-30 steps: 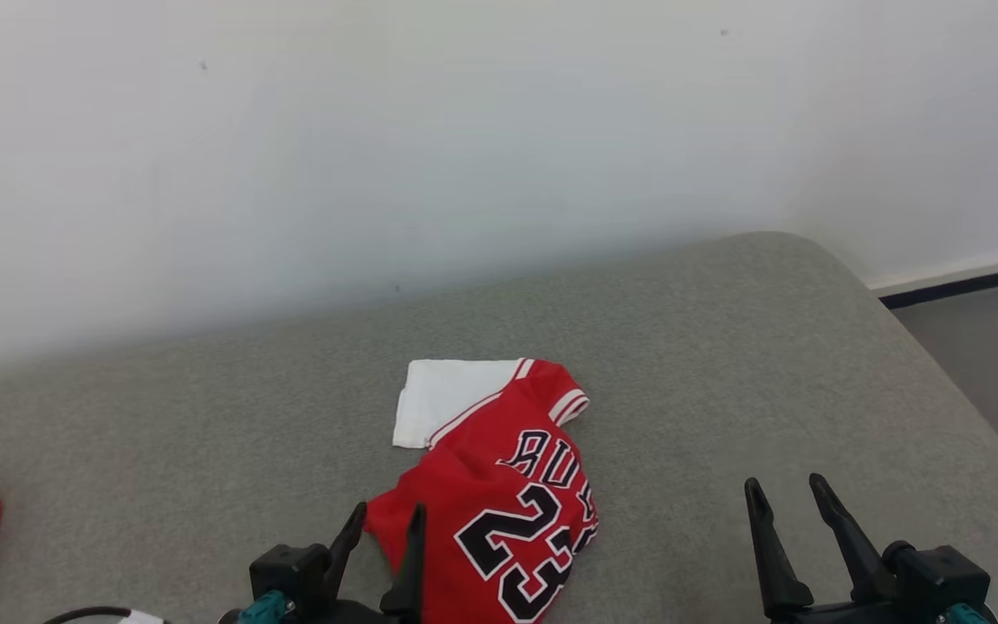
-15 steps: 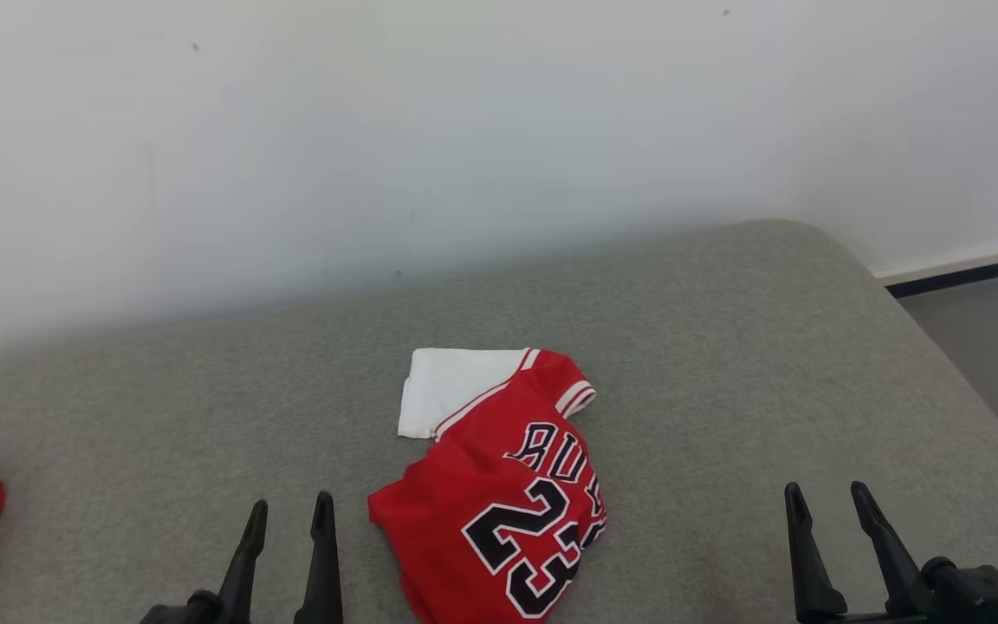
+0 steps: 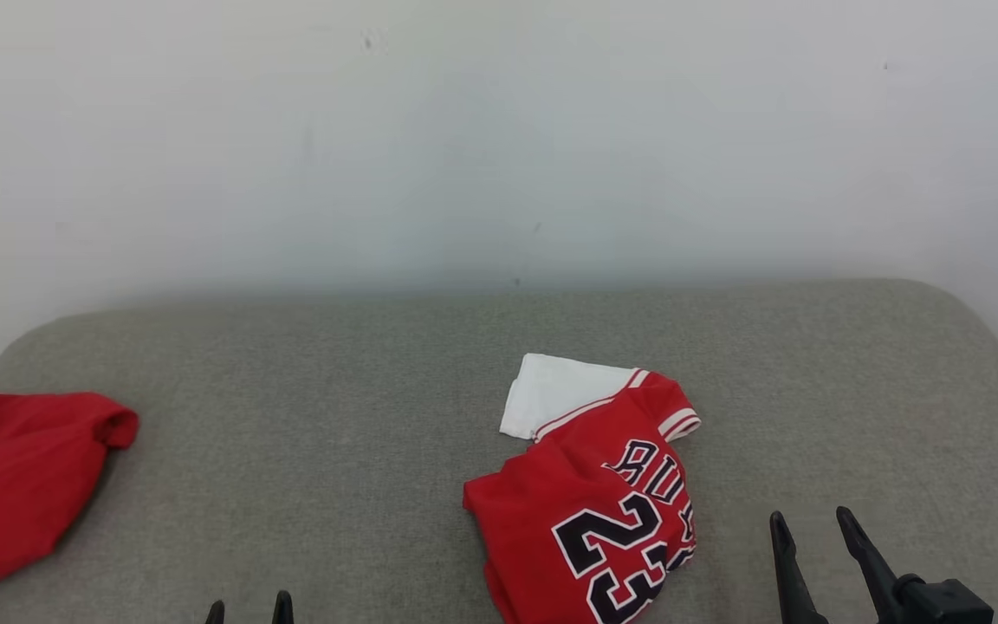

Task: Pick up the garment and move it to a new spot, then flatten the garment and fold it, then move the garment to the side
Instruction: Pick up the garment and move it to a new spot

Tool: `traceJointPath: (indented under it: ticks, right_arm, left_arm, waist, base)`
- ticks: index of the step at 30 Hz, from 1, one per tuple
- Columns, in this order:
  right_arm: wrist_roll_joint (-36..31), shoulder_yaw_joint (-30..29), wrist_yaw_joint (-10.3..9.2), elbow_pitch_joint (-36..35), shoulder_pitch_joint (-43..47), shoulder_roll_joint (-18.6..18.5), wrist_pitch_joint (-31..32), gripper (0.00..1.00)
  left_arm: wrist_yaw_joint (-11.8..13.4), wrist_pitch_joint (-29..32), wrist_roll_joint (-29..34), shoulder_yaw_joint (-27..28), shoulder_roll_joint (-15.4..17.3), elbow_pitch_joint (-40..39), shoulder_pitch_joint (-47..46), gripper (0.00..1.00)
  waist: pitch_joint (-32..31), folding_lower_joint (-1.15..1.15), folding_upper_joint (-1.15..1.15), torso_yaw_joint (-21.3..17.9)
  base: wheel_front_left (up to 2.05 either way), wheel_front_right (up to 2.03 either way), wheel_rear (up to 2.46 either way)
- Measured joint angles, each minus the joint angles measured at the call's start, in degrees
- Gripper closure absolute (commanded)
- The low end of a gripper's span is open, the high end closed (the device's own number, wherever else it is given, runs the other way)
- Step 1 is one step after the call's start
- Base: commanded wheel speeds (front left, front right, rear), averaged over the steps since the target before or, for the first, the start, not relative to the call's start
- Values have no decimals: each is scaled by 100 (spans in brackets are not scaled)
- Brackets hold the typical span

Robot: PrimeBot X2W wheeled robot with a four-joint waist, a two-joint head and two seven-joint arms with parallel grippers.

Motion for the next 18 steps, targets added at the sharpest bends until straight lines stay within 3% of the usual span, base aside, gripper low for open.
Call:
traceJointPath:
  ticks: [8, 18]
  right_arm:
    - [-45, -85, 0, 165, 5, 0, 67, 0]
    - [38, -8, 0, 231, -34, -1, 103, 0]
  left_arm:
    - [-172, 0, 207, 127, -1, 53, 134, 0]
    - [-277, 0, 192, 144, -23, 153, 70, 0]
  waist:
    - [-70, 0, 0, 328]
    - [-24, 0, 0, 242]
  base:
    - [0, 0, 0]
    - [0, 0, 0]
